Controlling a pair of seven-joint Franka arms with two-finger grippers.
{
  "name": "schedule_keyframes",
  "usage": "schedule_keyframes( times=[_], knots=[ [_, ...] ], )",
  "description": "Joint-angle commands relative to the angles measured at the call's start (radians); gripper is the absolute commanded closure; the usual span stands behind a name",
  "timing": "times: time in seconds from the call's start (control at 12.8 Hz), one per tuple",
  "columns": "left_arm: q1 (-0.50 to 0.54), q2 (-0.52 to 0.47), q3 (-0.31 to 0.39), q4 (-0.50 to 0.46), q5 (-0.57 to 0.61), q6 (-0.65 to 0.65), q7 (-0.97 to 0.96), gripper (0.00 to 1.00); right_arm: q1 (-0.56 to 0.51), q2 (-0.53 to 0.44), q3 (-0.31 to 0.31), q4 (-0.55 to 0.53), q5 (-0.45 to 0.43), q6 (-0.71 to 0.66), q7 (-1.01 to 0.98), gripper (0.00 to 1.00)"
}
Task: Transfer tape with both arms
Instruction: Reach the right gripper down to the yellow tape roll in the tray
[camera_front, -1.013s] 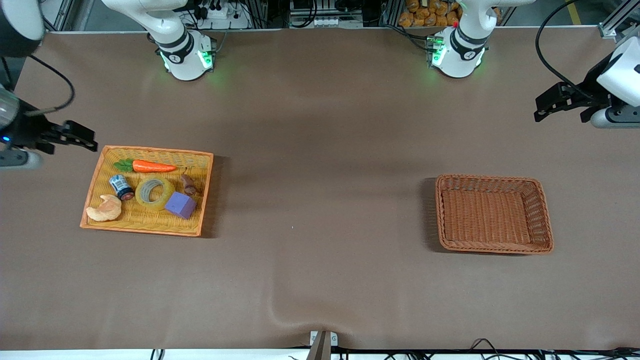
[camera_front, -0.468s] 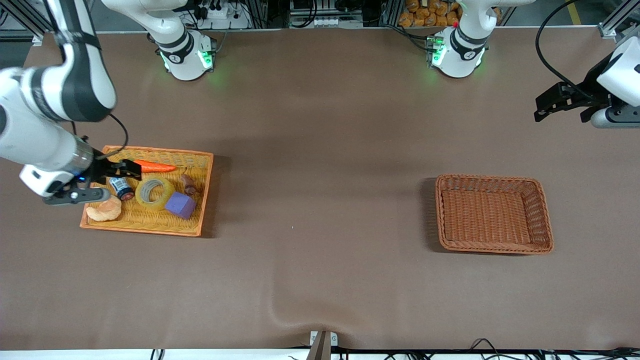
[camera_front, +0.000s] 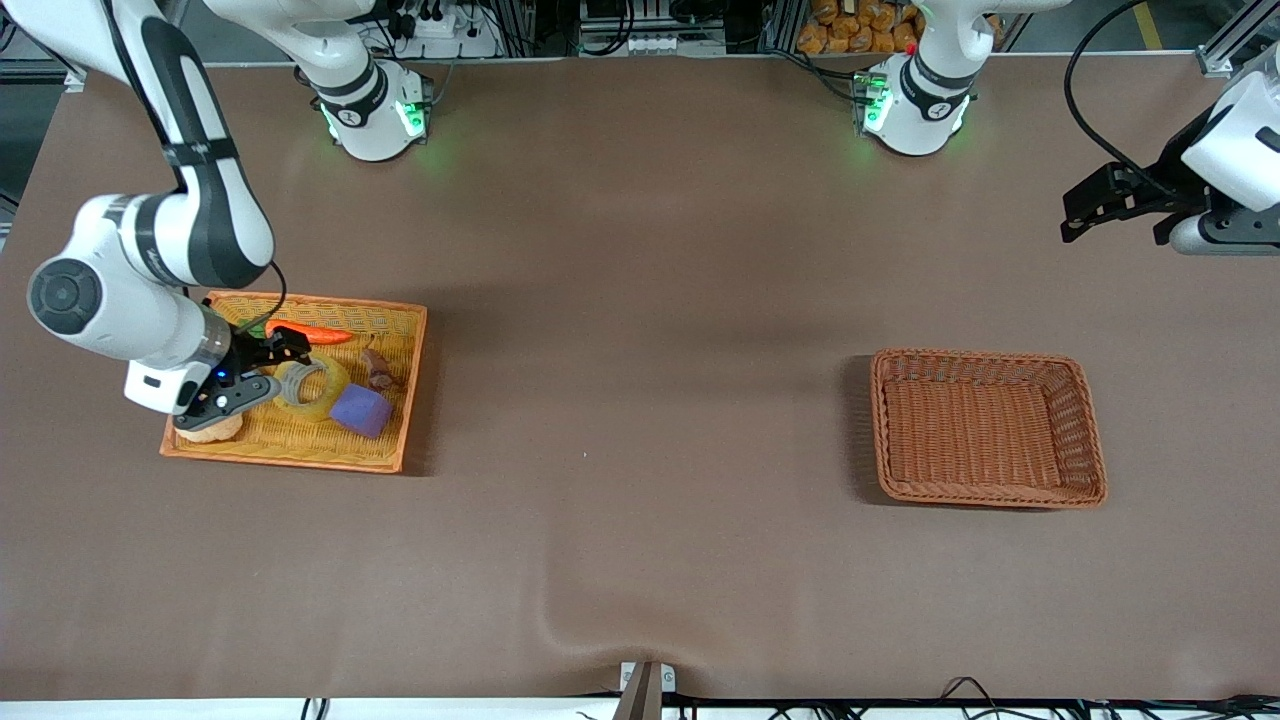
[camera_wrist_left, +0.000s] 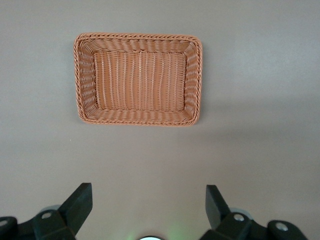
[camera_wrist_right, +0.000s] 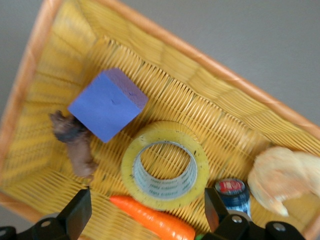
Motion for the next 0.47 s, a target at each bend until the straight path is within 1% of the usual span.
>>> schedule_keyframes(
  times=[0.0,0.08,0.23,0.31,0.39],
  knots=[
    [0.004,-0.006,-0.009,0.015,-0.004,-0.016,0.011,0.0,-0.008,0.072,0.007,-0.031,0.013,0.071,-0.045,0.0],
    [0.002,-0.004,-0.01,0.023,-0.002,-0.016,0.009,0.0,-0.009,0.092,0.007,-0.037,0.013,0.097,-0.045,0.0],
    [0.002,-0.003,-0.01,0.027,0.002,-0.016,0.009,0.0,-0.012,0.112,0.007,-0.051,0.013,0.105,-0.049,0.0],
    [0.002,-0.003,-0.01,0.027,0.002,-0.016,0.009,0.0,-0.011,0.112,0.009,-0.08,0.013,0.131,-0.049,0.0],
    [0.002,-0.003,-0.01,0.027,0.002,-0.016,0.009,0.0,-0.008,0.112,0.007,-0.097,0.013,0.168,-0.049,0.05]
  ],
)
